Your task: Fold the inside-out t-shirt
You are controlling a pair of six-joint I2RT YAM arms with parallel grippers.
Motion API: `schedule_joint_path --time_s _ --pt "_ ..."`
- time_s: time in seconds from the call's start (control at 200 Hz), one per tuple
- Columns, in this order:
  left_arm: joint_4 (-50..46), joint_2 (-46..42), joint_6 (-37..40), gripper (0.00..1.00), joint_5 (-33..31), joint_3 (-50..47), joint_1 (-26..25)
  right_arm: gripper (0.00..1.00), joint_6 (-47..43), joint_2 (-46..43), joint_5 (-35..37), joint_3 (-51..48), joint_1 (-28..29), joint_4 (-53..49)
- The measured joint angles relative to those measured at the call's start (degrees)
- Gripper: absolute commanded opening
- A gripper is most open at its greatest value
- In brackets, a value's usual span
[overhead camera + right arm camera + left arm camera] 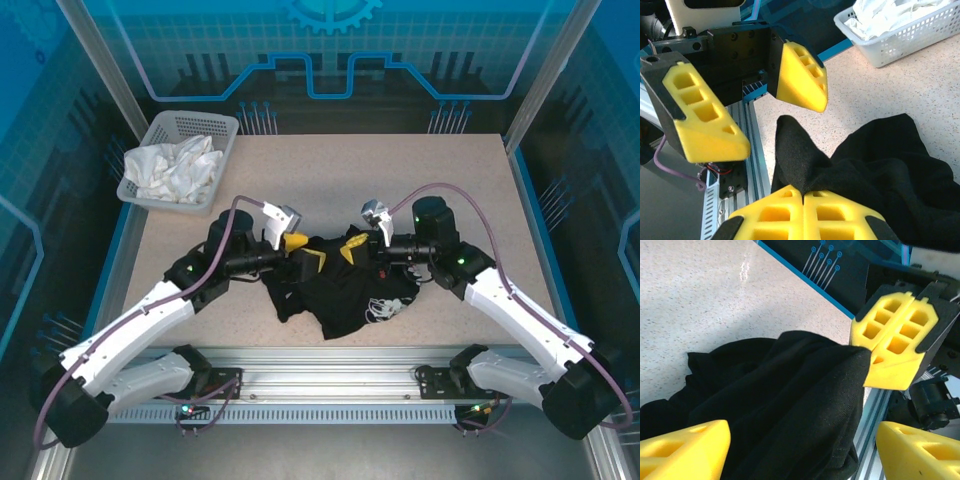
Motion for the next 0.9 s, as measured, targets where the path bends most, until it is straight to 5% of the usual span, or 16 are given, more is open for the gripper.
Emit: schedule_joint_path --time_s 0.225,0.515,0.575,0.72,0.895 --pt "-1.49 4.57 1.16 0.56 1.73 2.16 -0.07 0.00 -2.23 -0.02 -0.02 0.81 0.00 -1.77" --pt "-0.37 5.27 -0.04 0.02 3.72 2.47 -0.07 0.00 -6.47 -0.04 1.18 0.83 0.02 -5.99" --pt "0.09 5.27 -0.68 0.00 3.76 2.47 -0.07 0.05 -7.06 -0.20 1.79 0.83 0.07 -6.49" --pt "2.86 5.03 -4.57 0.00 3.78 2.21 -0.07 0.36 -6.75 -1.22 11.56 1.14 2.89 -8.83" --pt "8.96 2.86 -10.36 0.00 4.39 -0.04 -0.07 0.48 -4.79 -5.62 20.33 -1.51 9.11 -7.13"
